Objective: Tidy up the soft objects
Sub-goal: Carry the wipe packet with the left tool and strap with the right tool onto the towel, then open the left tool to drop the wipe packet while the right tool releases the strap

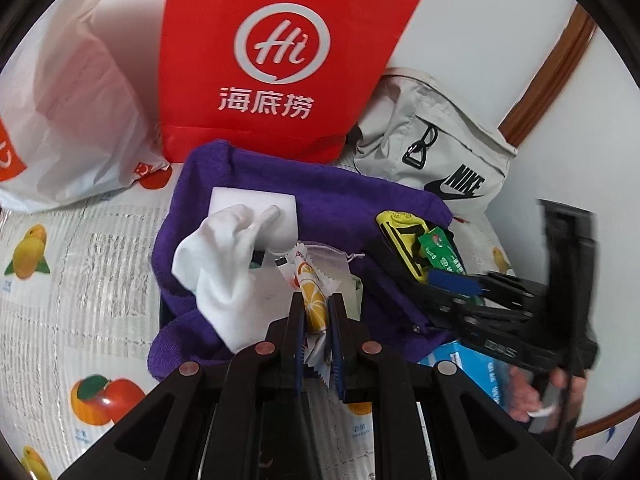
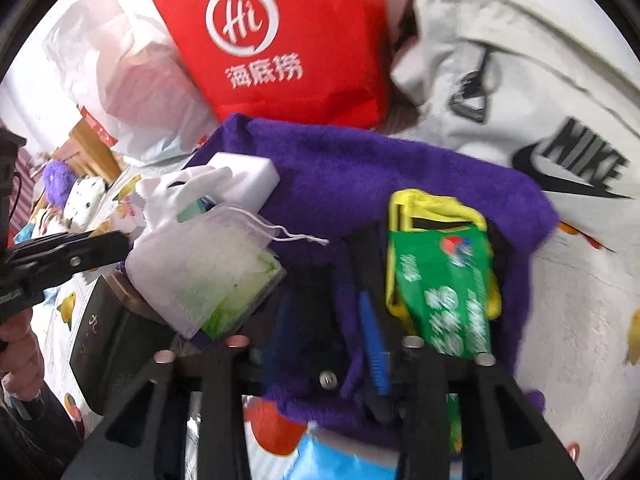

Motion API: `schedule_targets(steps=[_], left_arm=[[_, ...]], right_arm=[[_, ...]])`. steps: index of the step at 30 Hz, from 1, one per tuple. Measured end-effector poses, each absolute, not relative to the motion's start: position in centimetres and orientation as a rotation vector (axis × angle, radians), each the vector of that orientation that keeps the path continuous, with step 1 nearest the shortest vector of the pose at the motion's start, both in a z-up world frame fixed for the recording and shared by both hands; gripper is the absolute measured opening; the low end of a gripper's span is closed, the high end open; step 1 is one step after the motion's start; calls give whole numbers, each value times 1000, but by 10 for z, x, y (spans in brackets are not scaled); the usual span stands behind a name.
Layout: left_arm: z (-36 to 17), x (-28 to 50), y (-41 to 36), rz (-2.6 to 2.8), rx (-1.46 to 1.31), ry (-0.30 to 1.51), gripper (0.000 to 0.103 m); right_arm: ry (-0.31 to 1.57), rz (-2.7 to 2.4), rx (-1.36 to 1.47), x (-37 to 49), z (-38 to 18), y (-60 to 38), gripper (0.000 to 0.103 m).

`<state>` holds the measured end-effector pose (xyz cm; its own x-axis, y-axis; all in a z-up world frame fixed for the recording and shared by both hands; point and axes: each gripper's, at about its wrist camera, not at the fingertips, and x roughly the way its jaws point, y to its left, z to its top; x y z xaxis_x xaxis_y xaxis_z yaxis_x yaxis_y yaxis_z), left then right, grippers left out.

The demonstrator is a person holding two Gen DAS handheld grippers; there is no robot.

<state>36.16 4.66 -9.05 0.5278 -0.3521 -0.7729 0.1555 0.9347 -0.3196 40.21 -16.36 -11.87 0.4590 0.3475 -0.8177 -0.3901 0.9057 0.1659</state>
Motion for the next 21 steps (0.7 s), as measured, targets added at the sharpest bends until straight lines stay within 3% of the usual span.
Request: schedule_targets(steps=[16,21], left_arm=[[-120,414,22,-261,-126,1048,15],[-121,416,19,-261,-132,1038,36]], right_arm=[[851,371,11,350,-96,-209,42],[856,353,54,351,-99,-219,42]])
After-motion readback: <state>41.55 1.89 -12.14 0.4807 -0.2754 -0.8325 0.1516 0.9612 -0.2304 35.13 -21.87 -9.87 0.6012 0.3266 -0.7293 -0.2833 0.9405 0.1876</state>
